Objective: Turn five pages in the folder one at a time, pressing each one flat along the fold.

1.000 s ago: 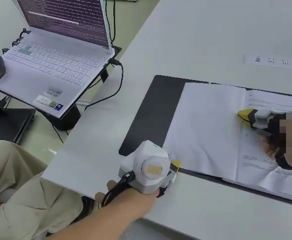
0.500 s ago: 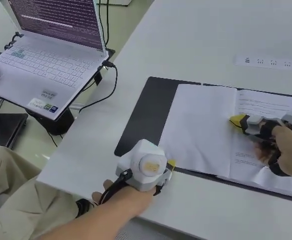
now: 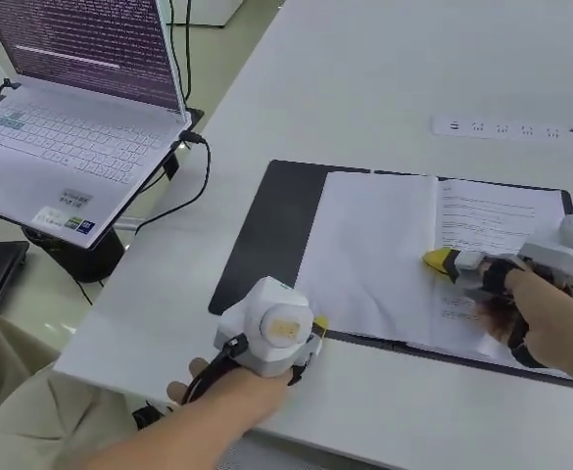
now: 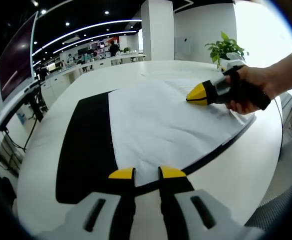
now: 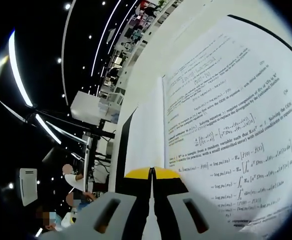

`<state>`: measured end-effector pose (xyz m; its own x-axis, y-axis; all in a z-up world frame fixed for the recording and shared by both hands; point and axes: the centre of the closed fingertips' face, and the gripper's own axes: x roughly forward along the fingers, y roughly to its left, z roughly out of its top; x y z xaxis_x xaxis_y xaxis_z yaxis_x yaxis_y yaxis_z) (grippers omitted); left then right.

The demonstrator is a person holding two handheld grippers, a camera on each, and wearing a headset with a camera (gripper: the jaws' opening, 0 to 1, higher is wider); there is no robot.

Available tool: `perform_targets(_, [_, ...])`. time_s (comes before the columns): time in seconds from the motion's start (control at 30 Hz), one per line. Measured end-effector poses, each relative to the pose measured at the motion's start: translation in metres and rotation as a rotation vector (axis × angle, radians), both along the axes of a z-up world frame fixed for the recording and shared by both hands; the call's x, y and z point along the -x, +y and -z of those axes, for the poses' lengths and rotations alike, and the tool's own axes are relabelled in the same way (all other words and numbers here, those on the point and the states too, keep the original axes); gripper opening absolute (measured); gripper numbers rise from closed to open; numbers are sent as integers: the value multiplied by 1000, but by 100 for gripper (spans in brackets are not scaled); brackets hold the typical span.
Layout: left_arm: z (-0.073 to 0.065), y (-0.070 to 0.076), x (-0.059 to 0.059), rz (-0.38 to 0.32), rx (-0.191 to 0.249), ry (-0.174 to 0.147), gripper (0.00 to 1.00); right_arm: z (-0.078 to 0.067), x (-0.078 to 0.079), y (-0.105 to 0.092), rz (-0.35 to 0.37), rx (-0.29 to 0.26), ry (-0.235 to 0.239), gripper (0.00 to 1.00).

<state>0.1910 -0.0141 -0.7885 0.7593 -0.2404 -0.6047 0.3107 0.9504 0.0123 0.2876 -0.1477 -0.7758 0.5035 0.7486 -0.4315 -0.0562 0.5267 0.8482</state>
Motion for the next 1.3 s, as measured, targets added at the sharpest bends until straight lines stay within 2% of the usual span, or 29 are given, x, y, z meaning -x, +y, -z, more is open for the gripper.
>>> perform_targets(0.27, [0, 0, 0, 4, -4, 0, 16, 3, 18, -3, -28, 45, -34, 0])
perform_targets(0.53, [0, 0, 0, 5, -4, 0, 16, 4, 38, -2, -50, 65, -55, 0])
perform_targets(0.87, [1, 0, 0, 0, 0, -1, 16, 7, 58, -4, -68, 89, -65, 0])
perform_targets(1.3, [0, 1, 1, 1, 3, -6, 16, 11, 97, -7, -94, 94, -55, 0])
